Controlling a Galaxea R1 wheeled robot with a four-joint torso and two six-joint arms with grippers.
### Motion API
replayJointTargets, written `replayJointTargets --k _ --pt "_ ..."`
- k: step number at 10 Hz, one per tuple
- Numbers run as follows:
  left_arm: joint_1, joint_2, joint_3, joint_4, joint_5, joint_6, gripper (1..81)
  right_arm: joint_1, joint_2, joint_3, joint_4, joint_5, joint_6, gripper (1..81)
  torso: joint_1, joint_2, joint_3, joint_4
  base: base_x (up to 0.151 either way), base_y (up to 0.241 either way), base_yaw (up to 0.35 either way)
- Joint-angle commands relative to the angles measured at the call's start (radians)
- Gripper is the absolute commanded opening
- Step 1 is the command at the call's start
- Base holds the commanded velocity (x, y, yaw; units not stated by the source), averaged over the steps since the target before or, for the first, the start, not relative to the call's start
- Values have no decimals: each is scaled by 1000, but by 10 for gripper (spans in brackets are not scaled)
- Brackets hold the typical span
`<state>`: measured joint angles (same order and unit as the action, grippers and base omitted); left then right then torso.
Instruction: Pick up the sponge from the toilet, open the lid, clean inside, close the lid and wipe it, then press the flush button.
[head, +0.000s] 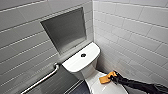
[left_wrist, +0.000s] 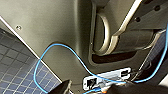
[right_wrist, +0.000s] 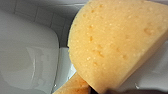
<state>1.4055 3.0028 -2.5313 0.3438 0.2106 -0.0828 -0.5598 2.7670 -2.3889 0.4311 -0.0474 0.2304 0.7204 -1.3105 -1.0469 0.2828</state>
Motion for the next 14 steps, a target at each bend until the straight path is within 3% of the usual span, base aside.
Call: replayJointTargets --k 1,2,4,7,9,12,14 --pt "5 -11 2 1 84 1 811 90 -19 31 6 -52 7 10 0 0 0 0 0 0 0" --pt "6 -10 2 1 84 1 811 76 -30 50 2 -52 4 10 0 0 -5 0 0 0 0" --pt "5 -4 2 9 84 1 811 34 -129 213 0 -45 4 10 0 0 -7 0 0 0 0" --pt "5 -1 2 30 84 1 811 -93 -266 413 0 110 -6 10 1 0 -7 0 0 0 0" --pt "5 -4 2 29 87 1 811 -190 -272 410 0 181 -6 10 1 0 -8 0 0 0 0" --pt "11 -13 2 29 87 1 811 -263 -286 393 0 225 3 10 1 0 -8 0 0 0 0" --pt "11 -10 2 29 87 1 811 -302 -364 497 -2 290 3 10 1 0 -7 0 0 0 0"
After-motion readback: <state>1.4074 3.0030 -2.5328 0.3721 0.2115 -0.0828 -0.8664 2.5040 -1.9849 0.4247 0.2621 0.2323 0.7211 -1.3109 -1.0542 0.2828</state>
